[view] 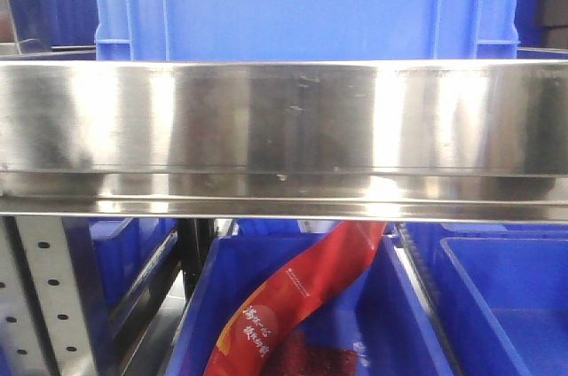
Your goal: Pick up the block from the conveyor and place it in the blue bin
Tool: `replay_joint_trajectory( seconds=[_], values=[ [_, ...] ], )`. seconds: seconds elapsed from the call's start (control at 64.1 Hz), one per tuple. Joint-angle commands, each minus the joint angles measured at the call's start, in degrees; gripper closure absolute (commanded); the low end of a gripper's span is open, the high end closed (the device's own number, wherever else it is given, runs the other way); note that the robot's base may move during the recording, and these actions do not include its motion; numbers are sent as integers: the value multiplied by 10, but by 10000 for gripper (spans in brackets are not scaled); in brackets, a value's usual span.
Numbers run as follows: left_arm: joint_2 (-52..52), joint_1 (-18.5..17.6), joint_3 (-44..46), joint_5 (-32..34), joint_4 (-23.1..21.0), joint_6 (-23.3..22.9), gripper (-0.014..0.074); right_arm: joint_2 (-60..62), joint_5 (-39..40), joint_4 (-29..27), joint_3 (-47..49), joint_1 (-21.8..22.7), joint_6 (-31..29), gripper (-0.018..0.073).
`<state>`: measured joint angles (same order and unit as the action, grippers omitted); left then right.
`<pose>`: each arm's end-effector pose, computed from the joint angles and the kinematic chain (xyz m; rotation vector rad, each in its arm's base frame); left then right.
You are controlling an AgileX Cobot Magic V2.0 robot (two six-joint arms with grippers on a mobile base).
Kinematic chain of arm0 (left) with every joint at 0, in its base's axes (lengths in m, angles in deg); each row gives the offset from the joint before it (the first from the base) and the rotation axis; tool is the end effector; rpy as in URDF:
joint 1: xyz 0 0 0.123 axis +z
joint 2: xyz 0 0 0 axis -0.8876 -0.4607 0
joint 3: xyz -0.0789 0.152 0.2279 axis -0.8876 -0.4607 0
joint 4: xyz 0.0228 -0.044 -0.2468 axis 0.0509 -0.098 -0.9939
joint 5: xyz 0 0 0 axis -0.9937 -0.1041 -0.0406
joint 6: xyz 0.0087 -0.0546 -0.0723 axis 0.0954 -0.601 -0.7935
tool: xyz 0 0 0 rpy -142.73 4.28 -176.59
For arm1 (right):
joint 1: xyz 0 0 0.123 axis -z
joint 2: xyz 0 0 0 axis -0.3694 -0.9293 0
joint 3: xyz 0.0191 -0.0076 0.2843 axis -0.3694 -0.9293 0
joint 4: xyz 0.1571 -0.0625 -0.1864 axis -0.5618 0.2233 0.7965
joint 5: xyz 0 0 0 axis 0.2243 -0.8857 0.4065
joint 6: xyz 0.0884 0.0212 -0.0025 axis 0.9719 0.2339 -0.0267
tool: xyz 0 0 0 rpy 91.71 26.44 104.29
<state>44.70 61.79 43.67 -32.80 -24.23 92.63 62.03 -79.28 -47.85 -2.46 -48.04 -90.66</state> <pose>0.0569 -0.0009 0.2124 0.0532 1.5101 0.0331 0.0823 0.0441 0.3047 -0.4060 1.7757 0.3838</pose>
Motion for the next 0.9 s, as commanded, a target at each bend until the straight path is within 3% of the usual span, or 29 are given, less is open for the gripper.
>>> replay_joint_trajectory(
  seconds=[0.0,0.889],
  values=[
    [6,12,-3,13,2,-3,707,3,13,6,-2,-1,-1,712],
    [6,12,-3,7,2,-3,707,3,14,6,-2,-1,-1,712]
  ],
)
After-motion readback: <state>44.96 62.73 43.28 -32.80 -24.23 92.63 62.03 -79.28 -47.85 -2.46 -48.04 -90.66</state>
